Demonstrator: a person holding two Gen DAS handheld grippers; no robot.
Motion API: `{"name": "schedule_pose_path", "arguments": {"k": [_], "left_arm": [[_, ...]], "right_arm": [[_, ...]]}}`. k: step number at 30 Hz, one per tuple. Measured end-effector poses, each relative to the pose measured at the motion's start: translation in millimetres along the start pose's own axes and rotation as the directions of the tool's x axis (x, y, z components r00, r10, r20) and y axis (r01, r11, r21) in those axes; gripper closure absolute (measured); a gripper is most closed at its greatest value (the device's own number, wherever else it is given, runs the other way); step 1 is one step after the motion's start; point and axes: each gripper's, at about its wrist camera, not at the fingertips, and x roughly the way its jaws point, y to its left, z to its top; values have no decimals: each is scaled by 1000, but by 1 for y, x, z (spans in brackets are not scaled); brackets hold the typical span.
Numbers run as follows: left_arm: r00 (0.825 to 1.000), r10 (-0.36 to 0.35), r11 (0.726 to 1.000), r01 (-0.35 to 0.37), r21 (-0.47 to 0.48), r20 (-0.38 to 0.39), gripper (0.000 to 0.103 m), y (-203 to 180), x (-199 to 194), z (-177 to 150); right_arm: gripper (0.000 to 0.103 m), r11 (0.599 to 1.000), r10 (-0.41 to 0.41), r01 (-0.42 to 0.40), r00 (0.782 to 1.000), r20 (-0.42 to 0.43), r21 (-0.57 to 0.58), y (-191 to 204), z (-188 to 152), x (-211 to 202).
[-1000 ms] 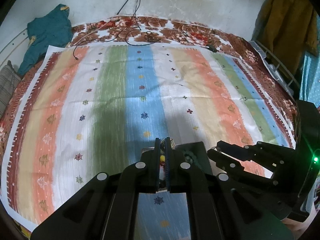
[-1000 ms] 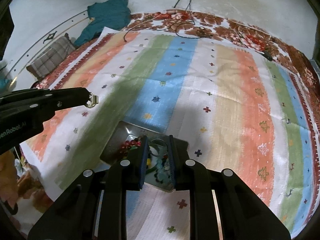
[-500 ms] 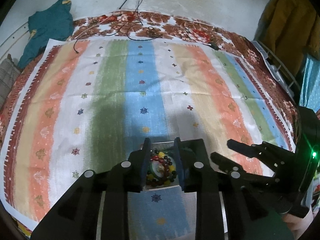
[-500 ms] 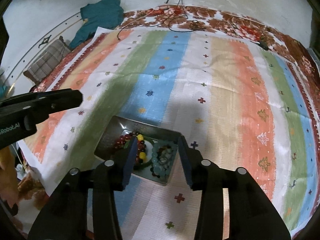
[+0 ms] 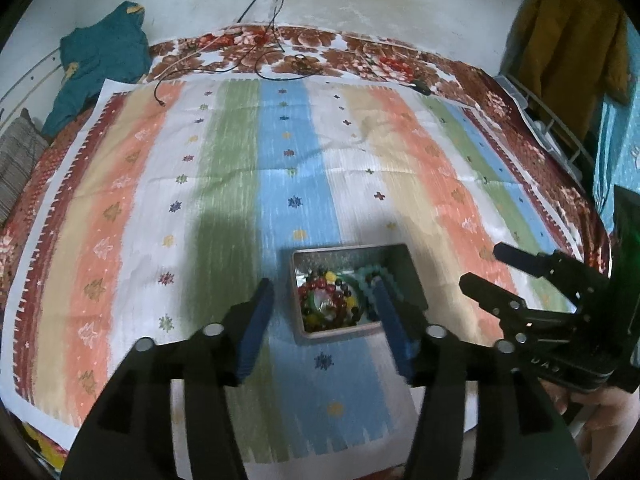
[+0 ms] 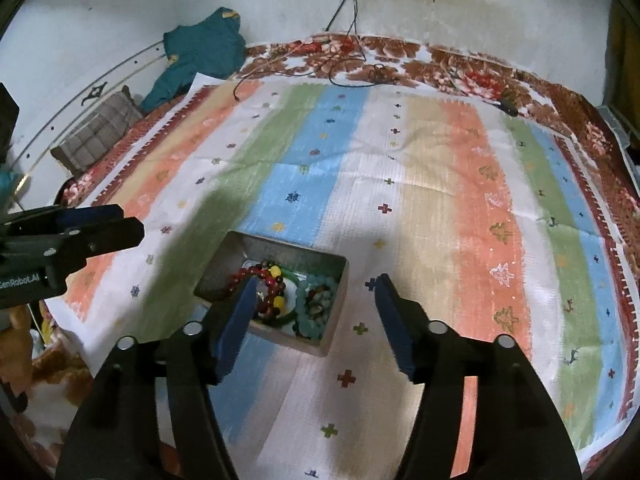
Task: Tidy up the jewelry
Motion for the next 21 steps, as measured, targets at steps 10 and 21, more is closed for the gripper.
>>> {"name": "schedule_pose_path", "arguments": {"k": [10, 21], "left_arm": [[998, 7, 1000, -8, 23, 55, 9, -7, -17, -22], [995, 43, 998, -47, 47, 86, 6, -9, -26, -39]], "right_arm": [[19, 1000, -9, 9, 1000, 19, -11, -4, -23, -19], [8, 999, -11, 14, 996, 88, -38, -1, -38, -41]]}}
